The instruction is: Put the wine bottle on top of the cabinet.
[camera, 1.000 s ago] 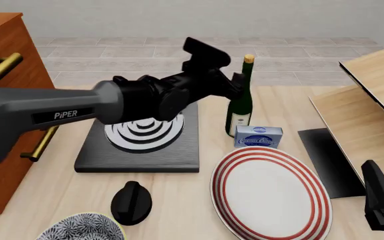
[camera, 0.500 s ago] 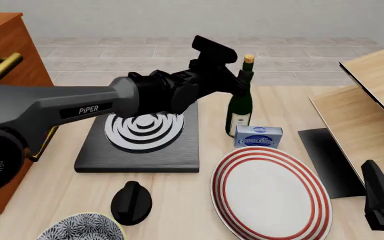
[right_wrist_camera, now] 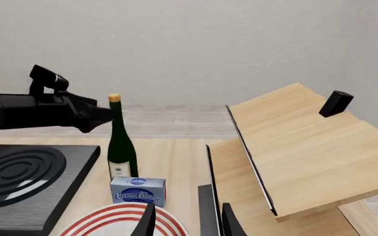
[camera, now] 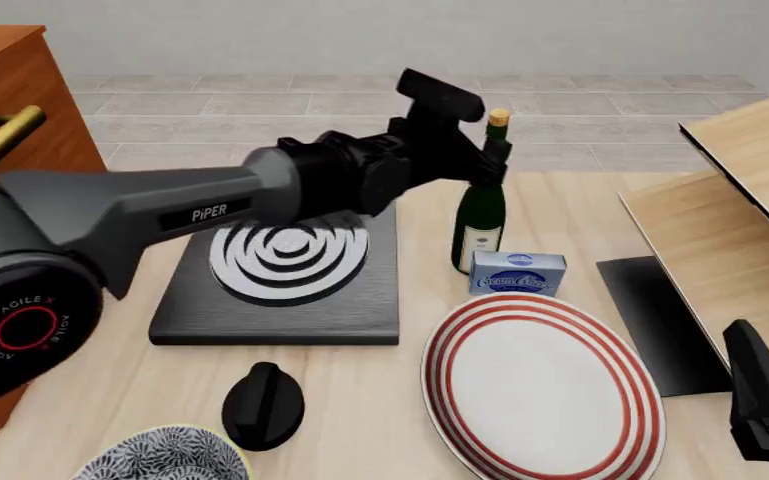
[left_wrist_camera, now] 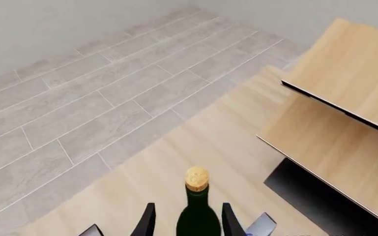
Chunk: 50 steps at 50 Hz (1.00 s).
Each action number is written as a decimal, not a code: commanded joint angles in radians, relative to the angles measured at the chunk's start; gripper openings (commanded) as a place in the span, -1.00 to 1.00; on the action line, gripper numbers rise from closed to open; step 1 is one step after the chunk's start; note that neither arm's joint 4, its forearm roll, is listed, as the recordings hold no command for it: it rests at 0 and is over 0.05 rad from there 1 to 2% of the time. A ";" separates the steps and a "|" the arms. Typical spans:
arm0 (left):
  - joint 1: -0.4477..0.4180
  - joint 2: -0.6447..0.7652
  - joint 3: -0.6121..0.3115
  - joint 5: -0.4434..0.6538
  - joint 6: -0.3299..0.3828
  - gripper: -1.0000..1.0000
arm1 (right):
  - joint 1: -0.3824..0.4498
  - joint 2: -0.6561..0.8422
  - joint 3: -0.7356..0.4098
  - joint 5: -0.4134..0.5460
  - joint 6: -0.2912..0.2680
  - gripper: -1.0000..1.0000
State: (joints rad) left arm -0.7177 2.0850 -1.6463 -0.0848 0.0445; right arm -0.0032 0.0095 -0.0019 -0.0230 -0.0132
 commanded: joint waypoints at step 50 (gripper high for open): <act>-0.021 0.098 -0.056 -0.036 -0.015 1.00 | 0.000 0.000 0.000 0.000 0.000 1.00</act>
State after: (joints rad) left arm -0.7395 2.1805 -1.7206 -0.1012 0.0287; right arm -0.0031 0.0091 -0.0018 -0.0228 -0.0132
